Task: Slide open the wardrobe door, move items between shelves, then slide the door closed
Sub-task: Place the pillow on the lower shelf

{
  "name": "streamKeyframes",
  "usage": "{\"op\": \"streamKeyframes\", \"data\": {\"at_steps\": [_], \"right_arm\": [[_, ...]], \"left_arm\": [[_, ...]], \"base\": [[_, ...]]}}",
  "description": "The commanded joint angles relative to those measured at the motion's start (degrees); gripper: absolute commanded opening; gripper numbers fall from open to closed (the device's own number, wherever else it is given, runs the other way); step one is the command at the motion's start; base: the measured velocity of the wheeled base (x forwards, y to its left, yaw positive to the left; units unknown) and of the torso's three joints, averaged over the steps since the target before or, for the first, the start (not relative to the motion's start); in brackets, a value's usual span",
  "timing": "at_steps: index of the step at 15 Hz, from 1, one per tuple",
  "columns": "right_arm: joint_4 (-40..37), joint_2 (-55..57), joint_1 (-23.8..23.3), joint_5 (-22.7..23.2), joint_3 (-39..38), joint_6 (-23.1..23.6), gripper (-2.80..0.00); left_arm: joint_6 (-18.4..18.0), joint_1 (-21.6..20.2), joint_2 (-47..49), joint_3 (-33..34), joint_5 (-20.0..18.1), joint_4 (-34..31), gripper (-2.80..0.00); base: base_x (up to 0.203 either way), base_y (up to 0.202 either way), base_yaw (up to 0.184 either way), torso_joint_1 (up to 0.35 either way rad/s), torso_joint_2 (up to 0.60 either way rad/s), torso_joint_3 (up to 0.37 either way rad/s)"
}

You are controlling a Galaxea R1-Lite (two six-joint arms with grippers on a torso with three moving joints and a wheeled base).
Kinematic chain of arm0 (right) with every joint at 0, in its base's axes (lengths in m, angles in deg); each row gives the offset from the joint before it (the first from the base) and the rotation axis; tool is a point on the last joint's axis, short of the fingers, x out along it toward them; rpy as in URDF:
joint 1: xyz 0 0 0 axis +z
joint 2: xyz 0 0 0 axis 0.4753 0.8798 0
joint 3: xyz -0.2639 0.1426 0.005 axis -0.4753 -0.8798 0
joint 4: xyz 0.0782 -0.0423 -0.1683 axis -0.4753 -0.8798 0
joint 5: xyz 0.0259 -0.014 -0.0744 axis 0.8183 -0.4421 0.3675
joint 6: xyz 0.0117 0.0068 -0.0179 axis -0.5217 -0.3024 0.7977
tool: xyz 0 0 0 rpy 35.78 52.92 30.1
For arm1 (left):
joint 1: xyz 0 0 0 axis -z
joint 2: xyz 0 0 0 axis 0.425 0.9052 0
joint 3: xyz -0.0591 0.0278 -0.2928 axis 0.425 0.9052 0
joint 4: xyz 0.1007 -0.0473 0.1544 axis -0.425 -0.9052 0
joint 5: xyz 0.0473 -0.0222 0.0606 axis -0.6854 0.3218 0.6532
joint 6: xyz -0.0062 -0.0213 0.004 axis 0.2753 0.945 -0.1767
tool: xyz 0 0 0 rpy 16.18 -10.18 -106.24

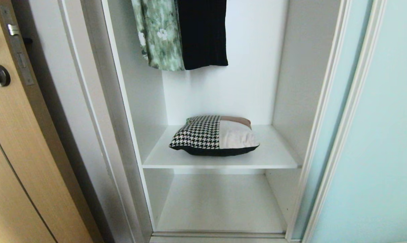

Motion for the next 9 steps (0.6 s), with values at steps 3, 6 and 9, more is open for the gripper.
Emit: {"op": "streamKeyframes", "data": {"at_steps": [3,6,9], "right_arm": [[-14.7,-6.2,0.7,-11.5,2.6,-8.5,-2.80],[-11.1,-6.3,0.7,-11.6,1.6,-1.8,-2.80],[-10.1,-6.3,0.7,-8.8,1.5,5.2,-2.80]], "left_arm": [[0.0,0.0,0.1,0.0,0.0,0.0,-2.80],[0.0,0.0,0.1,0.0,0.0,0.0,-2.80],[0.0,0.0,0.1,0.0,0.0,0.0,-2.80]], "base": [[0.000,0.000,0.000,0.000,0.00,0.000],[0.000,0.000,0.000,0.000,0.00,0.000],[0.000,0.000,0.000,0.000,0.00,0.000]]}}
